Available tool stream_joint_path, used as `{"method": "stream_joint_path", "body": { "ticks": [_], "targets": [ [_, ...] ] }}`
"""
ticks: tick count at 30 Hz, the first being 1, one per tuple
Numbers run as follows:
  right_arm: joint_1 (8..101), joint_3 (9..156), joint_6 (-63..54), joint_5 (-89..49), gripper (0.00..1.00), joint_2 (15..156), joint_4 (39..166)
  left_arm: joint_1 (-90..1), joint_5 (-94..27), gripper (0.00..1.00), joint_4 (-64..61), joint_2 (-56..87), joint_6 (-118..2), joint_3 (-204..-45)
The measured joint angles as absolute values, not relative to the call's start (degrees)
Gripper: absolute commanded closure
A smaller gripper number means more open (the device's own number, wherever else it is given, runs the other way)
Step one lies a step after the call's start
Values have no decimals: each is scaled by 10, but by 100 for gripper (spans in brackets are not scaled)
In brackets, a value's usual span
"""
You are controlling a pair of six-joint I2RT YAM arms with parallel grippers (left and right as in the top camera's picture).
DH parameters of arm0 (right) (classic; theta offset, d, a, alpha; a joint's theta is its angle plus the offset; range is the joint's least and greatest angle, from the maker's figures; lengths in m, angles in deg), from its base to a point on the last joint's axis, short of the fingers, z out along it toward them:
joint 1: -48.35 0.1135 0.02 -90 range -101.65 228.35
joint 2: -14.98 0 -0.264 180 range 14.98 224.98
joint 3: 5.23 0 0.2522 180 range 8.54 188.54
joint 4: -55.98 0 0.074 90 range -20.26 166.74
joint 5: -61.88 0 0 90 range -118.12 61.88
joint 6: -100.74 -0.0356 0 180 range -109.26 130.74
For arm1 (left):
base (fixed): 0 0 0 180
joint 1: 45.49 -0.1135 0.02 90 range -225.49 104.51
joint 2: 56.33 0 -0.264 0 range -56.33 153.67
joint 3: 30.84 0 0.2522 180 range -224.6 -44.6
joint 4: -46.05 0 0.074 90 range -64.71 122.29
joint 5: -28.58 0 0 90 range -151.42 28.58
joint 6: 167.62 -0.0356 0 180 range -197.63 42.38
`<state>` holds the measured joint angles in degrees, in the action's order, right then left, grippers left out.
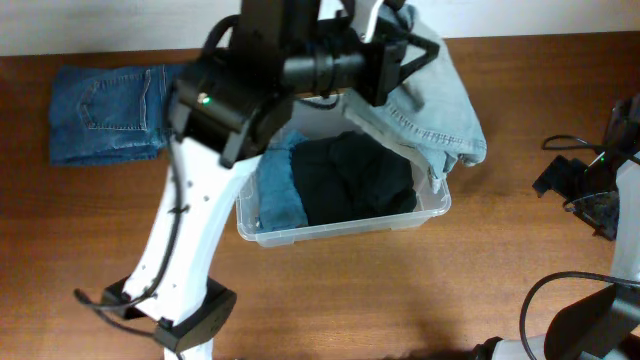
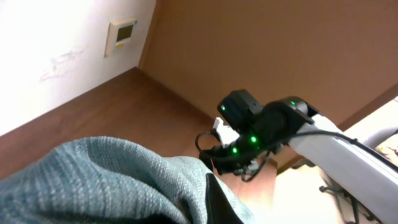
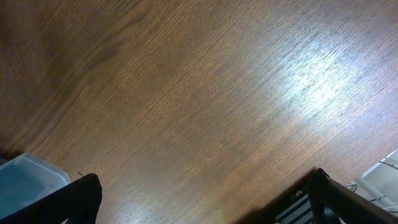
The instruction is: Pack container
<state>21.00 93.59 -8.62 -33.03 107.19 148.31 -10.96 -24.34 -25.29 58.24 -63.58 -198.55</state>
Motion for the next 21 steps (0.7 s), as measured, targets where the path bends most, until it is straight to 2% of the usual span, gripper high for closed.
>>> {"method": "stream_joint_path", "body": {
  "ticks": [10,21],
  "targets": [
    [210,936,-86,-330,1,1072,1483,-102,-244,99,-152,695,-632,-1986],
    [210,936,-86,-330,2,1072,1483,-102,-218,98,-151,782,-632,-1986]
  ]
}}
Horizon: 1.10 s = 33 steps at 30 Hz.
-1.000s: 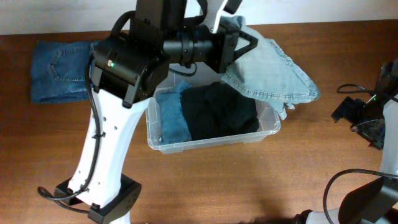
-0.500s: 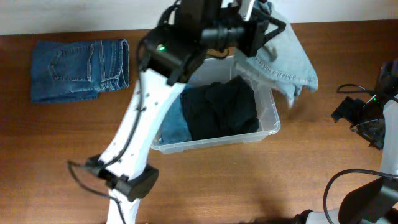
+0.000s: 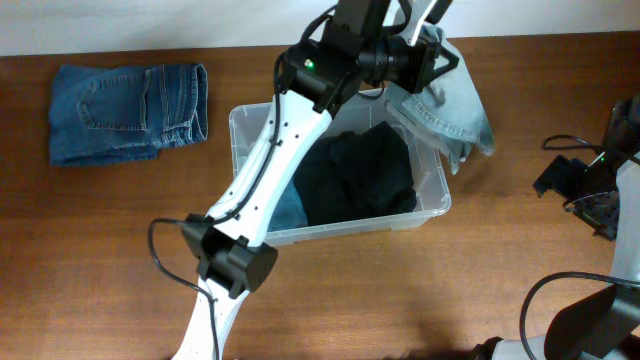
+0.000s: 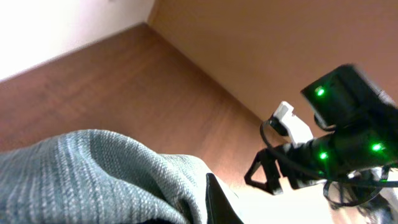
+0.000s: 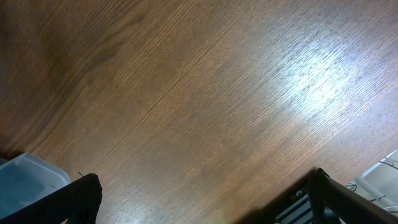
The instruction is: Pack container
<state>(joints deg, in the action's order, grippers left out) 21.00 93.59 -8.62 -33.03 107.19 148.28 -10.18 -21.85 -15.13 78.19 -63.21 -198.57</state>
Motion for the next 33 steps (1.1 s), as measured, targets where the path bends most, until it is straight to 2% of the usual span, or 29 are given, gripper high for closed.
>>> {"method": "stream_joint_path", "body": {
  "ticks": [12,26,33],
  "targets": [
    [210,936,-86,-330,2,1072,1483,-111,-196,98,-308,792,-639,-1986],
    [210,936,-86,-330,1,1072,1483,-208,-155,94,-483,792,-673,-1986],
    [210,936,-86,-330,2,1072,1483,-237,-195,94,-598,792,-707,-1986]
  ]
}}
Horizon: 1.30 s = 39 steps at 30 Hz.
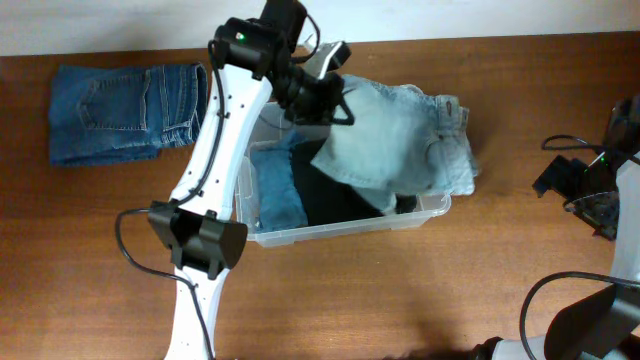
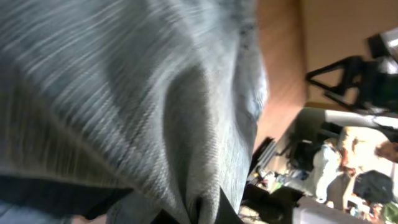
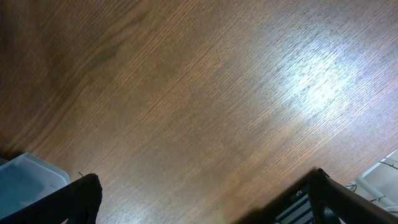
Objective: Pack container
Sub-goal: 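Lower the folded jeans flat onto the garments and release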
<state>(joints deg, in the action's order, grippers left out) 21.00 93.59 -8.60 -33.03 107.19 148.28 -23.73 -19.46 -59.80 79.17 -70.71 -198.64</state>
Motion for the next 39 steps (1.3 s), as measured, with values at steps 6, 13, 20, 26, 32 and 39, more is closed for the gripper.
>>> {"method": "stream_joint_path", "body": {
  "ticks": [6,13,20,26,32,39],
  "targets": [
    [210,936,-86,-330,2,1072,1483,-241,-265,92,-642,792,-721,-1987],
    [210,936,-86,-330,2,1072,1483,-245,-313,89,-643,792,-723,-1945],
    [210,936,-87,-330,2,1072,1483,-259,-339,89,-643,792,-723,-1895],
    [210,936,-86,-330,2,1072,1483,-275,-348,89,-643,792,-723,-1879],
    [210,936,-86,-330,2,1072,1483,-288,-352,35,-643,792,-727,-1879],
    [210,936,-86,-330,2,1072,1483,-300,-383,14,-643,792,-727,-1879]
  ]
}}
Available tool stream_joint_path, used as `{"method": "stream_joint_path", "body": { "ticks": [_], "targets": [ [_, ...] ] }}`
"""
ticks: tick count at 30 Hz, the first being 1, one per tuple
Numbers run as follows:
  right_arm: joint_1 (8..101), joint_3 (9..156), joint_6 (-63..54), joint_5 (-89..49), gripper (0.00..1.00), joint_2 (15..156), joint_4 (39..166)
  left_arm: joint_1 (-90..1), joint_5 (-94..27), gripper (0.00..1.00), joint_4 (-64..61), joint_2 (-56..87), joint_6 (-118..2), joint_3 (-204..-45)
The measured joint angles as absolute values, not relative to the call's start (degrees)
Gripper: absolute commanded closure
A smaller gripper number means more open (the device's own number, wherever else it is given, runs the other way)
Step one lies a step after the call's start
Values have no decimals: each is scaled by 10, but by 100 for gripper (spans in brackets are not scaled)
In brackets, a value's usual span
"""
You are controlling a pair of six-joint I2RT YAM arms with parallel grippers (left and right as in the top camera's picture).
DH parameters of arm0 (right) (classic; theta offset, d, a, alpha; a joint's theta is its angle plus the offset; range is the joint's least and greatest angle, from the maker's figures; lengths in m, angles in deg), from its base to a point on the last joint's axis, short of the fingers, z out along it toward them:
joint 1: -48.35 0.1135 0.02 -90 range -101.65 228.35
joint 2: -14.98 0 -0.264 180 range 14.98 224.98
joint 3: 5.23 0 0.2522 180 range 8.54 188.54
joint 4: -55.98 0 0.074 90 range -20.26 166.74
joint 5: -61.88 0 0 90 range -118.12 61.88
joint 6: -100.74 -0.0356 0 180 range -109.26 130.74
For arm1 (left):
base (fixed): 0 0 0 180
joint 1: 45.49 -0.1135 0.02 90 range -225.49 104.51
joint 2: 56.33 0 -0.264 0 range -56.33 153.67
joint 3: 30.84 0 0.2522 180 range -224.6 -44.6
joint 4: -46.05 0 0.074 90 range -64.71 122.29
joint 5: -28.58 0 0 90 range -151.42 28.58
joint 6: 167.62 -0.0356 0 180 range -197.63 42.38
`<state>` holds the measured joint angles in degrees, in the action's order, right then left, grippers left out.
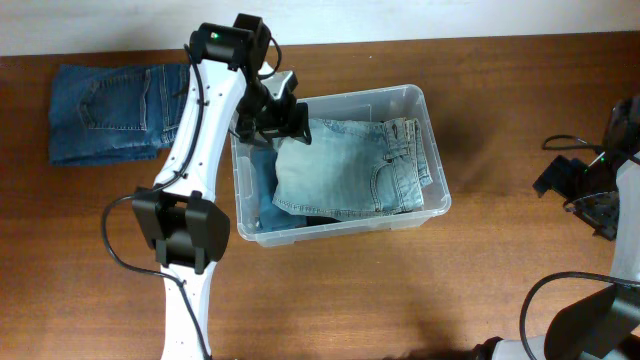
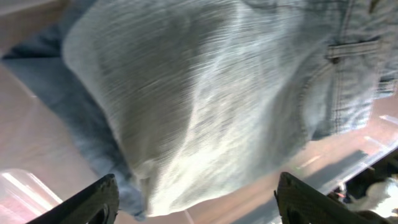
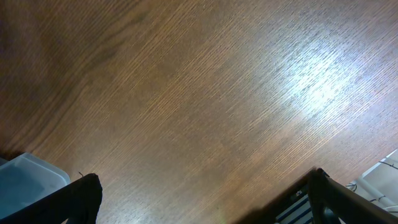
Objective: Pack container
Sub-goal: 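Lower the folded jeans flat onto the garments and release, then press the light-washed jeans down inside the container with the left gripper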
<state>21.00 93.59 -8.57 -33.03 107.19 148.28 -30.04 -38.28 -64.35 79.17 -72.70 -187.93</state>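
Observation:
A clear plastic container (image 1: 437, 170) stands mid-table. Light blue jeans (image 1: 350, 168) lie spread inside it, on top of a dark garment (image 1: 313, 214) and a folded blue one (image 1: 262, 200). My left gripper (image 1: 282, 118) hovers open over the container's left part, just above the light jeans (image 2: 205, 99), with nothing between its fingers (image 2: 99, 200). Folded dark blue jeans (image 1: 120, 110) lie on the table at the far left. At the table's right edge my right gripper (image 1: 580, 195) stands open over bare wood (image 3: 199, 93).
A corner of the container (image 3: 28, 174) shows at the lower left of the right wrist view. The wall runs along the table's far edge. Cables trail near the right arm's base (image 1: 560, 290).
My left gripper has let go of the light blue jeans and stands open. The jeans, which hung over the container's right rim, now lie flat inside it. The right arm has not moved.
My left gripper held the light jeans high over the container's far right corner. Then it held them lower at the same corner. Then it was at the left, with the jeans draped across the container. Now they lie inside, released.

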Motion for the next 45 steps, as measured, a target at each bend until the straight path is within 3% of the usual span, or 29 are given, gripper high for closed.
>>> {"method": "stream_joint_path", "body": {
  "ticks": [4,5,7,10,11,14,17,28,34,45],
  "targets": [
    [210,936,-86,-330,1,1072,1483,-302,-407,14,-643,792,-727,-1879],
    [210,936,-86,-330,2,1072,1483,-304,-410,17,-643,792,-727,-1879],
    [210,936,-86,-330,1,1072,1483,-308,-415,33,-641,792,-727,-1879],
    [210,936,-86,-330,2,1072,1483,-317,-422,42,-612,792,-735,-1879],
    [210,936,-86,-330,2,1072,1483,-319,-423,57,-605,792,-740,-1879],
    [210,936,-86,-330,2,1072,1483,-324,-427,74,-595,792,-749,-1888],
    [210,936,-86,-330,2,1072,1483,-324,-428,99,-598,792,-753,-1922],
    [210,936,-86,-330,2,1072,1483,-252,-443,99,-642,790,-751,-1969],
    [210,936,-86,-330,2,1072,1483,-212,-518,99,-622,790,-730,-1850],
    [210,936,-86,-330,2,1072,1483,-234,-553,99,-515,790,-720,-1660]
  ]
}}
